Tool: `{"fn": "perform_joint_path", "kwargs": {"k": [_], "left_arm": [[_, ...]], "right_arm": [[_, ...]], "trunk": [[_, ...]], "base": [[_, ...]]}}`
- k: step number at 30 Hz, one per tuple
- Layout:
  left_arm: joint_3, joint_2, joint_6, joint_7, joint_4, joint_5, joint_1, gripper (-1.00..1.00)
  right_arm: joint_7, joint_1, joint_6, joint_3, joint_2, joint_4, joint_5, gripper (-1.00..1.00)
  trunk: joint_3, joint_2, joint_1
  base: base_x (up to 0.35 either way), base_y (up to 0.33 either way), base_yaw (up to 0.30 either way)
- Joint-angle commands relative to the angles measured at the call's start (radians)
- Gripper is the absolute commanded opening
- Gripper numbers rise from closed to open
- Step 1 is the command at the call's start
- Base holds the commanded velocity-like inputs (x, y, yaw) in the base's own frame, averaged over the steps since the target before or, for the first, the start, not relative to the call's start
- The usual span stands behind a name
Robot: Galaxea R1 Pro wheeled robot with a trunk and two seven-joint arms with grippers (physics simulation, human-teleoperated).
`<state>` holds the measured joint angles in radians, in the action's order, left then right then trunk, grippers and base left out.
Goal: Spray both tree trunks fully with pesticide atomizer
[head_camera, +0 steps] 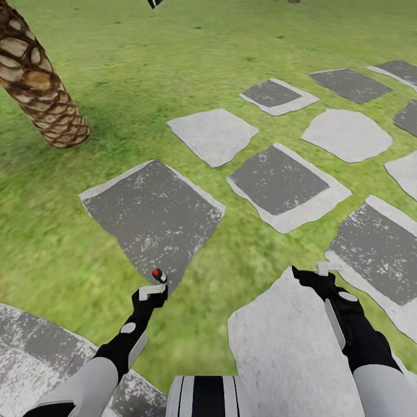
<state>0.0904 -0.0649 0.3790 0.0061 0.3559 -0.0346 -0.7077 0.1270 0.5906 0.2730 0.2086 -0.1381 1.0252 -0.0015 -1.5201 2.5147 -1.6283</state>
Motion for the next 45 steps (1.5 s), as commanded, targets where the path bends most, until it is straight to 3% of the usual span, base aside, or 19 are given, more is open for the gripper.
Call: {"fn": "perform_joint_path", "kwargs": {"k": [1, 34, 37, 45], "left_arm": [[0.000, 0.000, 0.001, 0.000, -0.001, 0.001, 0.000, 1.00], [0.000, -0.002, 0.000, 0.000, -0.002, 0.004, 0.000, 1.00], [0.000, -0.003, 0.000, 0.000, -0.003, 0.004, 0.000, 1.00], [-0.001, -0.004, 0.001, 0.000, -0.003, 0.005, -0.001, 1.00]], "right_arm": [[0.000, 0.000, 0.000, 0.000, 0.000, 0.000, 0.000, 1.00], [-0.001, -0.001, -0.002, 0.000, 0.000, -0.002, 0.002, 1.00], [-0.001, 0.000, -0.002, 0.001, 0.000, -0.001, 0.002, 1.00], [-0.001, -0.001, -0.002, 0.002, 0.000, -0.001, 0.002, 1.00]], "trunk": [[0.000, 0.000, 0.000], [0.000, 0.000, 0.000], [-0.012, 0.001, -0.001], [-0.012, 0.001, -0.001]], "base": [[0.057, 0.000, 0.000], [0.080, 0.000, 0.000], [0.000, 0.000, 0.000], [0.000, 0.000, 0.000]]}}
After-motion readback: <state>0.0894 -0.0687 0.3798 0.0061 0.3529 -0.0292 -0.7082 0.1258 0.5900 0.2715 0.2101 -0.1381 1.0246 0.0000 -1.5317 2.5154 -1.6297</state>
